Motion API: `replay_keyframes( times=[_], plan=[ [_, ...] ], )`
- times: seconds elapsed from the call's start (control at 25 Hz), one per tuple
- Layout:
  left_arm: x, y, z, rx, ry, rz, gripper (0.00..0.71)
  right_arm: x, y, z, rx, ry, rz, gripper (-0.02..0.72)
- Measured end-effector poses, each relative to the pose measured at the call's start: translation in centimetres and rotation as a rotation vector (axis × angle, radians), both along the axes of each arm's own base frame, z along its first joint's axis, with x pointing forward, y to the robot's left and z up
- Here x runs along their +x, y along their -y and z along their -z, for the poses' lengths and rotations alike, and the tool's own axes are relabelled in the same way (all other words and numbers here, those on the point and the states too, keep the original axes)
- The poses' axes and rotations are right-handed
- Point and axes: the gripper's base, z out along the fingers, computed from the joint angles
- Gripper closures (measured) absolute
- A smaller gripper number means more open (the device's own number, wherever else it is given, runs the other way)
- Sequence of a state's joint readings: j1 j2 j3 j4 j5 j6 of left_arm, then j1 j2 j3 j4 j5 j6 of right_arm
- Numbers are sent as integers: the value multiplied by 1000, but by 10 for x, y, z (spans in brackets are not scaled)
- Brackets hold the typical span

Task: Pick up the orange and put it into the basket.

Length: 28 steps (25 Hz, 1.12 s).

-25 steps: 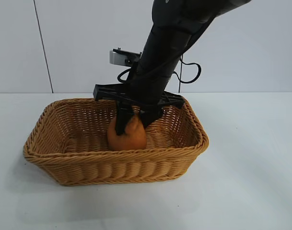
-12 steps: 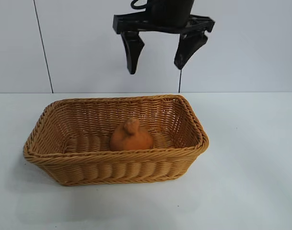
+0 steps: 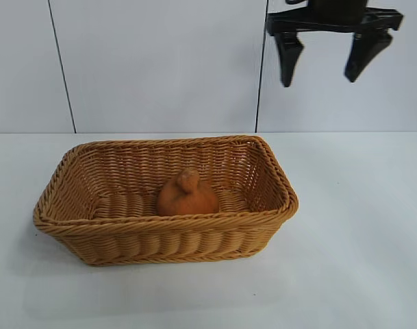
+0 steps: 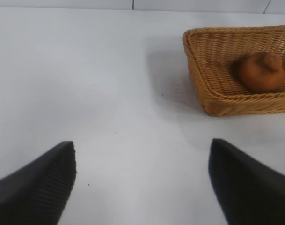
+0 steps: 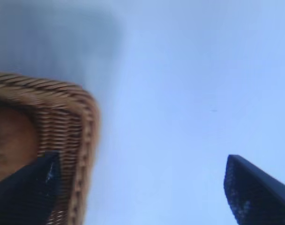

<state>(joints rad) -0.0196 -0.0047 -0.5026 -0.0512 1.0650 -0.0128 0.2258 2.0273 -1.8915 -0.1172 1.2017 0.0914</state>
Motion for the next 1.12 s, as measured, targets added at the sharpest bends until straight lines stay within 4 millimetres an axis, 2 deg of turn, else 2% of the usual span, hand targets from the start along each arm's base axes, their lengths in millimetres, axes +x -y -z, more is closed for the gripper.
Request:
replay_keyframes(
  times=[0.12, 0.24, 0.44, 0.6, 0.8, 1.12],
  plan=[
    [0, 0, 0, 0, 0, 0, 152, 7, 49, 0, 21, -8, 119, 52],
    [0, 0, 0, 0, 0, 0, 152, 8, 78, 1, 77, -20, 193, 52],
    [0, 0, 0, 1, 0, -1, 152, 4, 83, 10, 111, -60, 196, 52],
    [0, 0, 0, 1, 0, -1, 152, -14, 78, 21, 101, -129, 159, 52],
    [0, 0, 0, 1, 0, -1, 152, -65, 69, 19, 118, -206, 100, 52],
    [0, 0, 0, 1, 0, -1, 152, -179, 68, 6, 159, -242, 72, 52]
  ],
)
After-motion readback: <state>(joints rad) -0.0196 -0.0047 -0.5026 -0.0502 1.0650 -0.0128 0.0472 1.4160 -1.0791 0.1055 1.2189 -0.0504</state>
